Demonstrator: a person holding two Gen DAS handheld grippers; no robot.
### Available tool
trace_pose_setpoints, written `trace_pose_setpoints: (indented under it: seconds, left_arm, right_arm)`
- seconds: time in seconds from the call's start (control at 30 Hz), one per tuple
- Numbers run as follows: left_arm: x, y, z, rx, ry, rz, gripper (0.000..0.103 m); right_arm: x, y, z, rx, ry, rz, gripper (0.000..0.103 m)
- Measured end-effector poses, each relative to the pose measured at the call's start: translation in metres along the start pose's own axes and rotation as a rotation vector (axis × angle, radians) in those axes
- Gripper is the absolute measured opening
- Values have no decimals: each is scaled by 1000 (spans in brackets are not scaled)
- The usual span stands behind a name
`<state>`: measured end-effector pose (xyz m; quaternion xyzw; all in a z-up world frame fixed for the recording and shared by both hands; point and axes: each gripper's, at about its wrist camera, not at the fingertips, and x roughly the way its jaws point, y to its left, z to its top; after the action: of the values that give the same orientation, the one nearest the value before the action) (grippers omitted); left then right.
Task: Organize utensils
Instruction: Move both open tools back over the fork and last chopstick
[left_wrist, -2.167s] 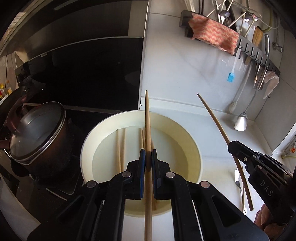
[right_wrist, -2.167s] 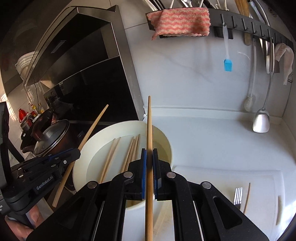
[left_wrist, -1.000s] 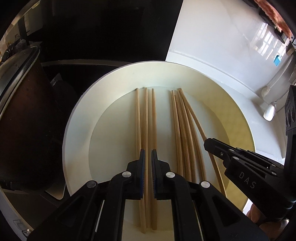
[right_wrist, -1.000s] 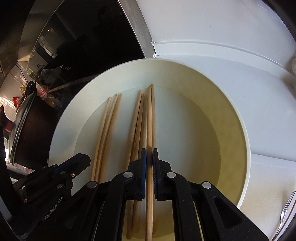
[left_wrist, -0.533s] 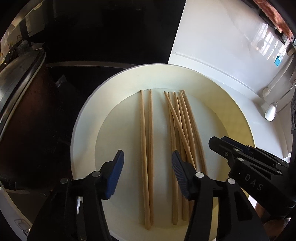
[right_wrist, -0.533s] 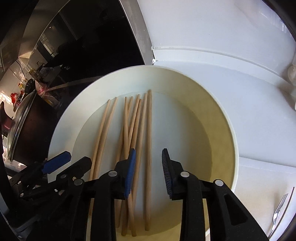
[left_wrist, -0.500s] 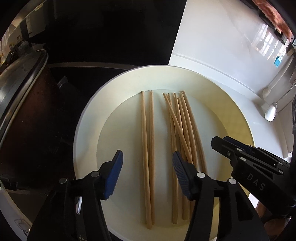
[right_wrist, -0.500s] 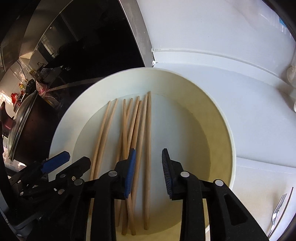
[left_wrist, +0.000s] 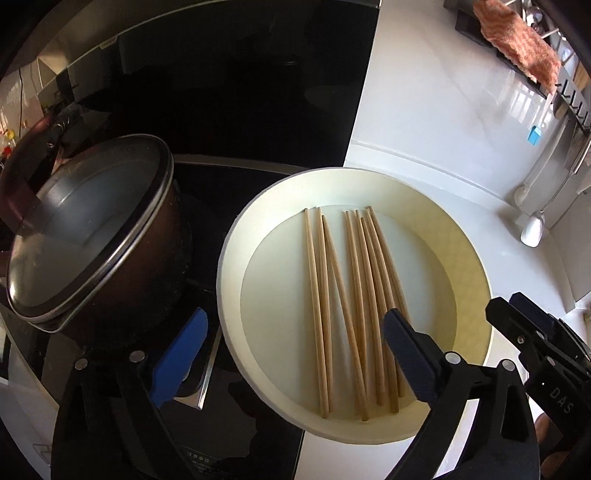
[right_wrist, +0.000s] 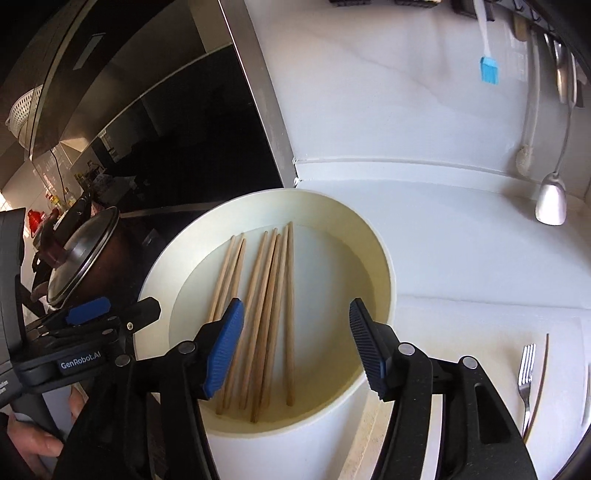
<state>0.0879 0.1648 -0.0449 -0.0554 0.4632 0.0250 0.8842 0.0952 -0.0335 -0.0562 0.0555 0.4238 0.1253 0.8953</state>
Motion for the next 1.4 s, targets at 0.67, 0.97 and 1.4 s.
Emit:
trace_pose_setpoints:
  seconds: [0.67,0.97,1.4]
  left_arm:
    - [-29,-140,-54,264,-26,-268,97]
    - [-38,-224,-108,278,-8,-237,97]
    - [-40,-268,-161,192,-17,-43,97]
  right_arm:
    - [-131,-129,-116,318,-58,-380,60]
    - [-172,-204,-160,293,-64,-359,60]
    - [-154,-269,-174,240,-44,-157,61]
